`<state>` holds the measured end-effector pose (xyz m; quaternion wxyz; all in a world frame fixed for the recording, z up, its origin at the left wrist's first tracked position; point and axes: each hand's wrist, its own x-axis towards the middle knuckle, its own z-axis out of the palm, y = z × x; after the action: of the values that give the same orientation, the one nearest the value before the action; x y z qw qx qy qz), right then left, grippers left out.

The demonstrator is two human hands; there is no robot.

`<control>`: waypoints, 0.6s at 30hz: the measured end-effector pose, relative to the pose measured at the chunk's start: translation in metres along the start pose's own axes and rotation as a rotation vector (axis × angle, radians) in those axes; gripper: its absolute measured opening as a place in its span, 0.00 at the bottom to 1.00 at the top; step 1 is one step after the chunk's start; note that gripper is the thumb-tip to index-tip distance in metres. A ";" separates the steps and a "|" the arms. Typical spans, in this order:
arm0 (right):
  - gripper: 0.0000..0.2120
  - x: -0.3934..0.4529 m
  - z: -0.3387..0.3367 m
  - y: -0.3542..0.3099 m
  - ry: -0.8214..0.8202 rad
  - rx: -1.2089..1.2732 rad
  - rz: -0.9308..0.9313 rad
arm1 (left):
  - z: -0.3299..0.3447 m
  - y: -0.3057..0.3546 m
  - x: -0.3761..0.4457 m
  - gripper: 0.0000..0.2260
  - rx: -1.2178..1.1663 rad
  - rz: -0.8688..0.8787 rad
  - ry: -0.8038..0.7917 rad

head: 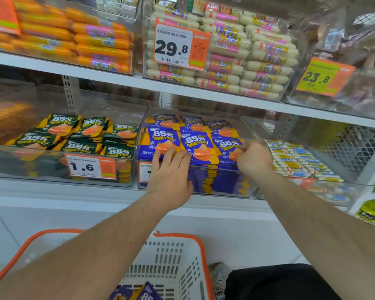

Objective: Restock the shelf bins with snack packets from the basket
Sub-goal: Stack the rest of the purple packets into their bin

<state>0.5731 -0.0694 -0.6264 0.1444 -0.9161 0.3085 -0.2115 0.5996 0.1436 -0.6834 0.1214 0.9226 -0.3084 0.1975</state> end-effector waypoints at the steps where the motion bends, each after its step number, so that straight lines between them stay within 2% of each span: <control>1: 0.13 -0.004 -0.001 0.000 0.046 0.009 -0.024 | -0.002 0.001 0.000 0.30 -0.005 0.008 0.002; 3: 0.14 -0.015 -0.001 -0.004 0.242 0.013 -0.216 | -0.006 0.000 0.001 0.29 -0.031 0.040 0.043; 5: 0.12 -0.035 0.003 -0.019 0.425 0.112 -0.568 | -0.008 0.000 -0.001 0.27 -0.102 0.108 0.189; 7: 0.10 -0.062 0.015 -0.041 0.407 0.275 -0.822 | -0.009 -0.001 -0.008 0.24 -0.193 0.136 0.352; 10: 0.05 -0.104 0.044 -0.072 0.209 0.466 -0.844 | -0.008 -0.014 -0.040 0.18 -0.299 0.064 0.407; 12: 0.02 -0.129 0.075 -0.081 0.054 0.480 -0.815 | 0.010 -0.035 -0.076 0.17 -0.322 -0.020 0.320; 16: 0.07 -0.172 0.144 -0.090 -0.488 0.261 -0.746 | 0.050 -0.085 -0.141 0.18 -0.294 -0.230 -0.080; 18: 0.08 -0.192 0.179 -0.092 -0.653 0.168 -0.649 | 0.065 -0.104 -0.161 0.19 -0.250 -0.316 -0.276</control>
<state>0.5664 0.1456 -0.8028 0.2340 -0.9690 -0.0740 0.0292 0.5644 0.2860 -0.8226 0.2205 0.9554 -0.1960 0.0083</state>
